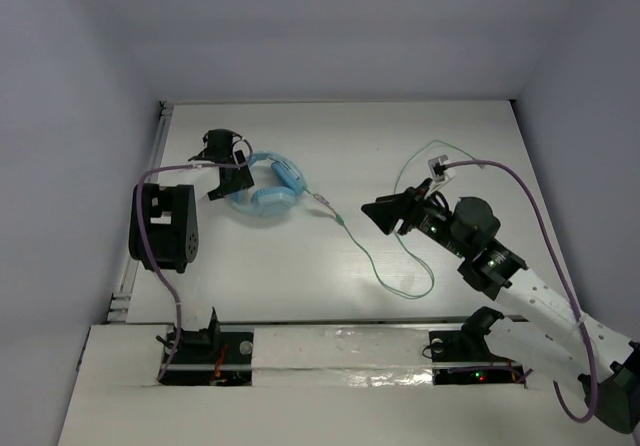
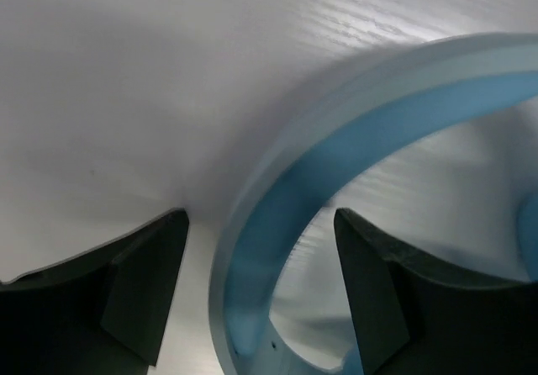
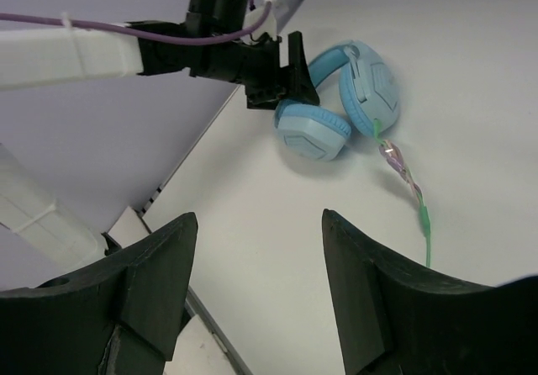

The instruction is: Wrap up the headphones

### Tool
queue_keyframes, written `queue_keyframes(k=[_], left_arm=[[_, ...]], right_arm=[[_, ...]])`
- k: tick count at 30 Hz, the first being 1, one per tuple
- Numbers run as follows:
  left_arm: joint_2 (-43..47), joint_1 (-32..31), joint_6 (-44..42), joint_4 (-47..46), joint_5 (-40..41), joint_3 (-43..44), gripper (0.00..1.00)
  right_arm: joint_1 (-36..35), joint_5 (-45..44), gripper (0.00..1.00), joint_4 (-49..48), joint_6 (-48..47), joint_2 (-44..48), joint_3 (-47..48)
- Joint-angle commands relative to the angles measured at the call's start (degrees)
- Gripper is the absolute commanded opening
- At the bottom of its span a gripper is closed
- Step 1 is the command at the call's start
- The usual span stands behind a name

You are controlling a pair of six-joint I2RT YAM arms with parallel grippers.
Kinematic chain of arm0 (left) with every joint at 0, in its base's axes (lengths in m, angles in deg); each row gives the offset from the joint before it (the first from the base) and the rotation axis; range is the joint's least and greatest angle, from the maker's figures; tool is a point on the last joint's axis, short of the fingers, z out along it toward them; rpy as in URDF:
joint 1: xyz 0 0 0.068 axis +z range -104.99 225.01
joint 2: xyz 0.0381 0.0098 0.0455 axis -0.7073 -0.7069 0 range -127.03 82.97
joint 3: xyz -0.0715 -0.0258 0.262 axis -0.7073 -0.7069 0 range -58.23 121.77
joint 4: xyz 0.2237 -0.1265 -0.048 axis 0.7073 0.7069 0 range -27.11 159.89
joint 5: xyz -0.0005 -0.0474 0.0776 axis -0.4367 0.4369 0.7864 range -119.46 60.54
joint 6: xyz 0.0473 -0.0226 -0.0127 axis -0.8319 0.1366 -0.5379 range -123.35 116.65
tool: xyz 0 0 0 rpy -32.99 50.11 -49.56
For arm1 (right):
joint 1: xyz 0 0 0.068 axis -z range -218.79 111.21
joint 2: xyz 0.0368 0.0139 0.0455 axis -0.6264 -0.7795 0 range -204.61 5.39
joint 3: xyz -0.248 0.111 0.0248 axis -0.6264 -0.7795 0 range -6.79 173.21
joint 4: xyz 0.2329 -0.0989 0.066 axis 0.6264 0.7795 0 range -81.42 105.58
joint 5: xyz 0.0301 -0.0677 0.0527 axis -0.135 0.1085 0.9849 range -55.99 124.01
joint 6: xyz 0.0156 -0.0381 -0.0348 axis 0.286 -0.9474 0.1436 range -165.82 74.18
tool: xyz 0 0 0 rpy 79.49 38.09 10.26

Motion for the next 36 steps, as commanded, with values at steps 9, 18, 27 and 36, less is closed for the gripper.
queue_keyframes(k=[9, 18, 27, 36], left_arm=[[-3.47, 0.27, -2.48, -4.21, -2.35, 1.84, 0.53], [-1.19, -0.25, -2.56, -2.99, -3.94, 1.75, 0.0], [17.87, -0.25, -3.09, 5.0, -12.89, 6.83, 0.0], [28.43, -0.25, -1.16, 11.16, -22.74, 15.72, 0.0]], right_arm=[[-0.28, -0.2, 0.66, -1.74, -1.22, 1.81, 0.46], [-0.28, -1.52, 0.34, -1.65, -1.22, 0.67, 0.46], [-0.28, -3.53, 0.0, -2.35, -4.11, -6.62, 1.95], [-0.28, -12.86, 0.86, -1.12, -10.79, -16.38, 5.29]])
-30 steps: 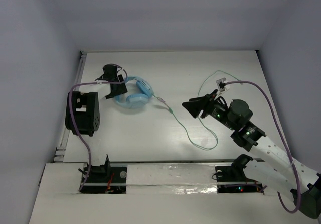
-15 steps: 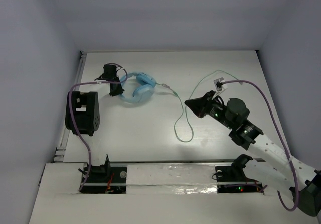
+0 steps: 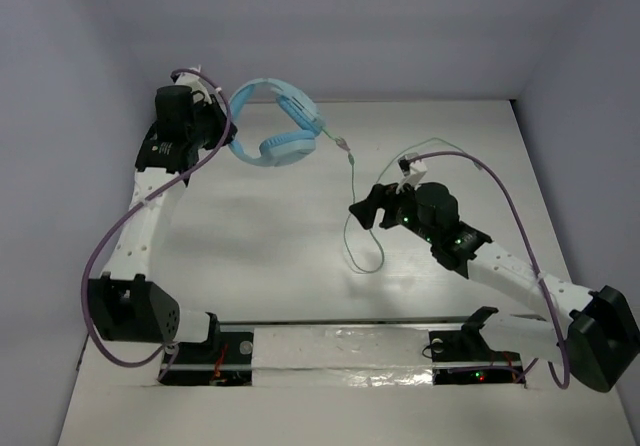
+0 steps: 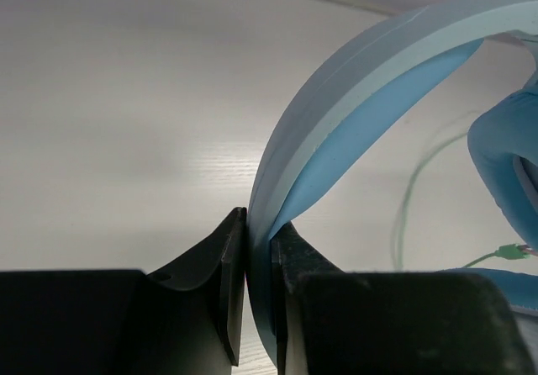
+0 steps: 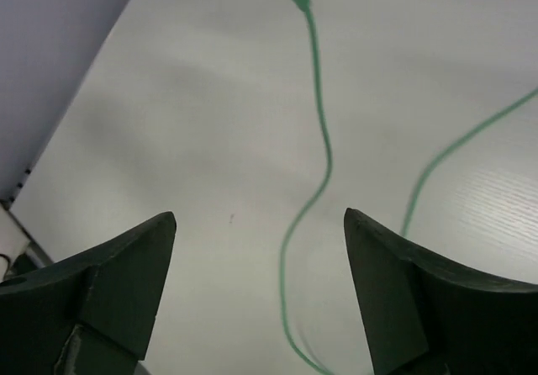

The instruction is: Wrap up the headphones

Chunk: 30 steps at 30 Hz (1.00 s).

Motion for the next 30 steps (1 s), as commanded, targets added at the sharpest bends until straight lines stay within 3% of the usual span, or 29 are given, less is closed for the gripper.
queue_keyframes(k=[1, 5, 13, 16, 22, 30], left_arm=[[3.19, -0.14, 2.03, 2.03, -8.6, 3.9, 0.0], [4.69, -0.14, 2.12, 3.26, -12.83, 7.32, 0.0], [6.36, -0.14, 3.43, 3.35, -19.24, 10.4, 0.0], [6.97, 0.38, 6.42, 1.16, -21.96, 11.19, 0.0], [6.27, 0.91, 13.8, -3.06, -25.39, 16.73, 0.0], [3.02, 2.75, 17.93, -3.14, -25.49, 26.31, 0.0]], right_arm=[[-0.28, -4.99, 0.88, -1.6, -5.16, -1.95, 3.57], [-0.28, -3.68, 0.92, -5.9, -6.14, -6.26, 3.83], [-0.28, 4.76, 0.84, -20.05, -2.45, -15.14, 3.83], [-0.28, 5.99, 0.79, -25.14, -0.87, -18.22, 2.61], [-0.28, 6.26, 0.78, -34.28, 1.95, -24.36, 0.32], [-0.28, 6.61, 0.78, -37.46, 3.27, -22.88, -3.63]])
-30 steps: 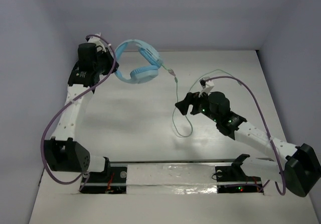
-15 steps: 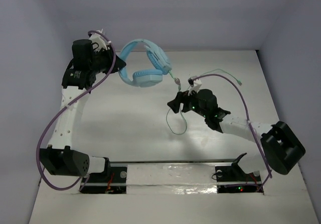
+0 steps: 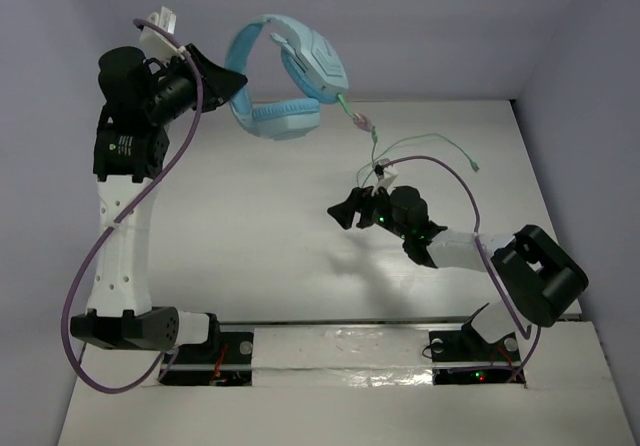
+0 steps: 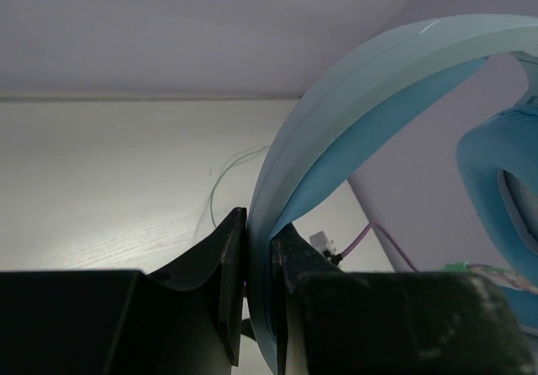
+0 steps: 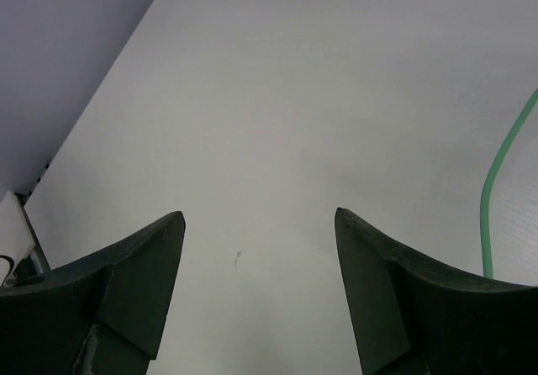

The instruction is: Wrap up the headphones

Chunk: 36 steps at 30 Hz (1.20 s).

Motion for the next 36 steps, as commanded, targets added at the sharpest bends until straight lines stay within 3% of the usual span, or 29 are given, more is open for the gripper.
queue_keyframes(k=[1, 4, 6, 10, 13, 20, 24, 27, 29, 33, 34, 36], left_arm=[[-0.65, 1.42, 7.09, -6.58, -4.33, 4.35, 0.0], [-1.35, 1.42, 7.72, -6.85, -3.47, 5.92, 0.0], [-2.15, 2.65, 7.72, -5.72, -3.55, 8.21, 0.0], [-5.39, 4.67, 7.98, -3.87, -4.34, 14.35, 0.0], [-6.01, 6.16, 9.39, -5.26, -5.48, 14.37, 0.0], [-2.59, 9.14, 11.31, -10.0, -6.53, 6.91, 0.0], [-1.97, 9.68, 15.1, -14.23, -9.09, 9.34, 0.0], [-2.06, 9.68, 16.59, -15.46, -9.26, 10.76, 0.0], [-2.59, 10.21, 16.86, -15.29, -10.05, 11.72, 0.0], [-3.29, 11.44, 17.82, -15.63, -10.58, 14.45, 0.0], [-3.38, 11.44, 18.26, -16.16, -10.93, 14.45, 0.0], [-3.56, 11.44, 19.06, -17.3, -11.46, 14.63, 0.0]], right_arm=[[-0.3, 0.25, 0.78, -6.93, 0.91, 1.97, -1.19], [-0.3, 1.83, 0.67, -5.88, 1.52, 1.0, -0.75], [-0.3, 2.01, 0.67, -6.83, 2.66, 2.13, -2.14], [-0.3, 1.13, 0.79, -5.89, 2.76, 7.32, -5.67], [-0.3, 1.48, 0.83, -3.08, 1.0, 11.7, -5.5], [-0.3, 7.2, 0.92, 3.7, -5.06, 20.33, -1.11], [-0.3, 4.39, 0.91, 5.9, -10.07, 15.27, 2.32], [-0.3, 7.19, 0.86, 8.36, -13.24, 12.17, 5.32], [-0.3, 5.89, 0.73, 5.82, -15.43, 13.21, 2.43], [-0.3, -10.67, 0.47, 8.45, -19.04, 14.89, -0.66], [-0.3, -11.52, 0.46, 5.84, -18.26, 14.63, -1.62], [-0.3, -12.83, 0.55, 2.23, -16.24, 14.89, -5.9]])
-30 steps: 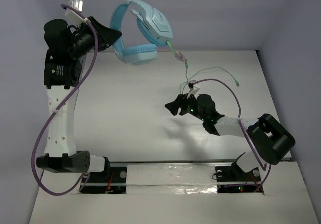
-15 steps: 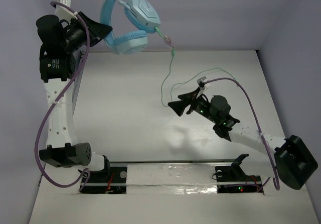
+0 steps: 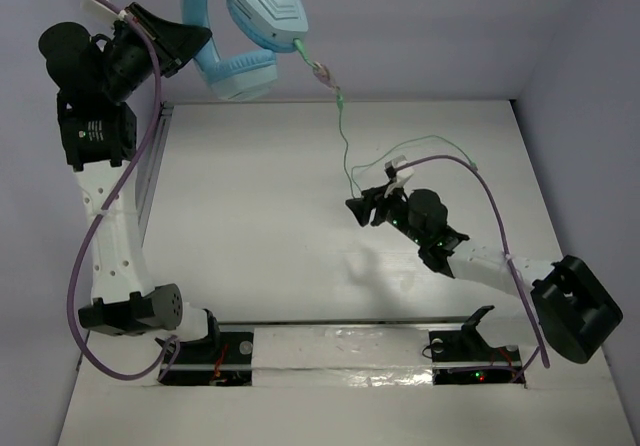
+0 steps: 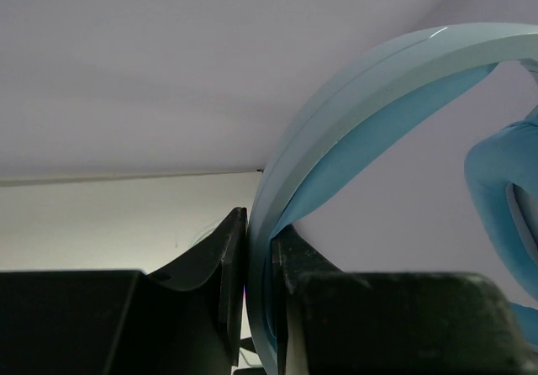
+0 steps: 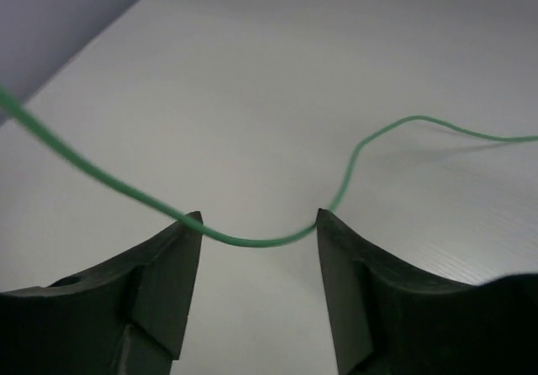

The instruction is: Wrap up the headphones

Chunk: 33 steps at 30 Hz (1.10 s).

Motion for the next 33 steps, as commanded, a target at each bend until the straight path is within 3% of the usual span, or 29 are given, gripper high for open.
queue_keyframes(k=[1, 5, 15, 23, 33], left_arm=[[1.65, 0.34, 5.07, -6.86, -2.21, 3.2, 0.0], [2.26, 0.34, 6.12, -8.79, -3.01, 1.89, 0.0], [3.75, 0.34, 7.61, -11.86, -4.32, -3.73, 0.0], [4.98, 0.34, 7.18, -11.08, -4.76, -5.15, 0.0], [7.53, 0.34, 5.79, -11.79, -4.86, -10.41, 0.0]], right_arm=[[-0.28, -8.06, 0.66, -8.52, -0.52, 1.31, -5.4], [-0.28, -3.49, 0.79, -5.93, -3.32, -2.71, -2.18], [-0.28, 4.33, 0.81, -10.93, -5.08, -8.52, 5.12], [-0.28, 5.91, 0.76, -17.18, -6.57, -18.27, 10.05], [-0.98, 1.71, 0.79, -19.81, -12.03, -19.35, 13.4]])
